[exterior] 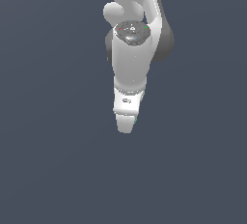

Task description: Pick up the object and move it to a goal position.

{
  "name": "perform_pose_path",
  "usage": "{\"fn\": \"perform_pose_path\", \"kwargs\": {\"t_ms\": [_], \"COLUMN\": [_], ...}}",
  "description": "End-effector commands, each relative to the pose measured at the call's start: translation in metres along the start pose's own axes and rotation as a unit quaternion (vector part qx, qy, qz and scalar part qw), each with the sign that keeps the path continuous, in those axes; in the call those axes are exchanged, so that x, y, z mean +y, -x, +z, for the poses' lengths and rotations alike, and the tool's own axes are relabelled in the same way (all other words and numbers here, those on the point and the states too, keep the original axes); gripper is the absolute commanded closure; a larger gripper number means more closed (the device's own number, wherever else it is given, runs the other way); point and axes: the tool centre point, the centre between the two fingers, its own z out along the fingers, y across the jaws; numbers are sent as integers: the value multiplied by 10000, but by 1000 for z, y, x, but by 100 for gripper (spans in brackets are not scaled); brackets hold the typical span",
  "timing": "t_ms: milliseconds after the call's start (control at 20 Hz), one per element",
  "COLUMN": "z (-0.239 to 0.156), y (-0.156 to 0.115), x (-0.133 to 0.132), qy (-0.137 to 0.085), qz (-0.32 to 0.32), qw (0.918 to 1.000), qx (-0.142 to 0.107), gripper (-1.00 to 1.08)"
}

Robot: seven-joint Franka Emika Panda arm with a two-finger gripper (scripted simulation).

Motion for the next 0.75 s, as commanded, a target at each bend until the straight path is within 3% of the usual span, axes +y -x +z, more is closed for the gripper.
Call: {"fn": "perform_pose_path", "kwargs": {"t_ms": [0, 700], "z": [-13, -39], "y": [2, 6], "x": [9, 31], "qy": [-6, -5], "qz": [-1, 2], "qw": [10000, 10000], "qx": [-2, -11], "gripper": [108, 108]}}
